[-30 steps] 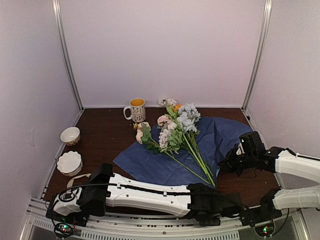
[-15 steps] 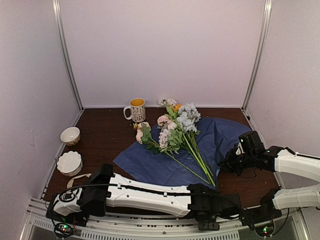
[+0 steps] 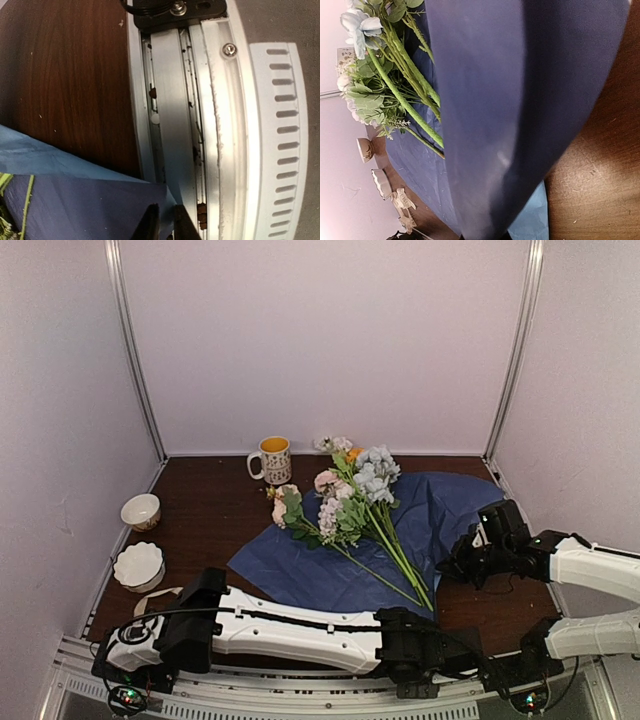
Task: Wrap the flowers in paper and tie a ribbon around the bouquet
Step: Pick up the bottom corner of the flattened wrapping paper from the center of the board.
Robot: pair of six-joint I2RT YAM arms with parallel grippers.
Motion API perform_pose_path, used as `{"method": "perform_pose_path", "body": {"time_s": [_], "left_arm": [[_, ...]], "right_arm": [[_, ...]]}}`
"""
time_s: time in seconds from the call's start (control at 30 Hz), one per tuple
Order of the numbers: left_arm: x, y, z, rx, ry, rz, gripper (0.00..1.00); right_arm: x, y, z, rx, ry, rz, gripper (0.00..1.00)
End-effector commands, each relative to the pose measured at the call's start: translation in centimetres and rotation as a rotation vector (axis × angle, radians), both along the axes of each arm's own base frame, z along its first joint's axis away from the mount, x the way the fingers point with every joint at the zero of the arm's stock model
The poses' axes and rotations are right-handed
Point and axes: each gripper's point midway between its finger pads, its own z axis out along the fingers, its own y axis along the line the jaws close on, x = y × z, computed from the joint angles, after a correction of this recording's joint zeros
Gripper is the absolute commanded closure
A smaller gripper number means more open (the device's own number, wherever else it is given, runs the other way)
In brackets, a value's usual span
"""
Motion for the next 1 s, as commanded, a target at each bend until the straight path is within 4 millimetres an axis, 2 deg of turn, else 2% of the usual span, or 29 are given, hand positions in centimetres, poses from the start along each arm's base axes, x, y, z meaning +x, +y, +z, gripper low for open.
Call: {"method": "perform_pose_path", "body": {"time_s": [0.0,0.03,0.13,0.27,0.37,0.4,0.6,0.73,0.83,0.9,0.97], "left_arm": [[0.3,-0.4,1.5,-0.037,-0.009,0.013,0.93],[0.3,-0.4,1.6,-0.039,-0.010,0.015,0.99],[1.0,-0.2,2.1,-0.046,-0.036,0.039,1.00],[3.5,0.7,3.3,-0.048,-0.098,0.089,1.00],[4.0,1.2,4.1,-0.068,-0.102,0.063,1.00],[4.0,1.2,4.4,-0.083,-0.111,0.048,1.00],[6.1,1.2,6.8,-0.125,-0.183,0.035,1.00],[7.7,1.0,8.6,-0.164,-0.196,0.026,1.00],[9.0,0.8,10.0,-0.193,-0.225,0.010,1.00],[10.2,0.8,10.7,-0.208,-0.230,0.019,1.00],[11.9,1.2,11.1,-0.215,-0.226,0.041,1.00]], "right_arm": [[0.8,-0.5,0.9,-0.019,-0.033,-0.018,1.00],[0.7,-0.5,0.9,-0.022,-0.033,-0.017,1.00],[0.5,-0.9,1.0,-0.036,-0.038,-0.019,0.97],[-0.2,-2.6,0.7,-0.119,-0.027,-0.037,0.76],[-0.5,-4.7,0.9,-0.194,-0.042,-0.083,0.53],[-0.5,-5.4,1.1,-0.216,-0.054,-0.103,0.49],[-0.6,-9.3,3.3,-0.362,-0.151,-0.171,0.39],[0.0,-10.4,6.1,-0.467,-0.233,-0.130,0.35],[0.6,-9.5,8.9,-0.501,-0.297,-0.021,0.31],[0.9,-7.7,10.4,-0.470,-0.356,0.087,0.27],[1.2,-5.0,11.4,-0.393,-0.427,0.223,0.26]]}}
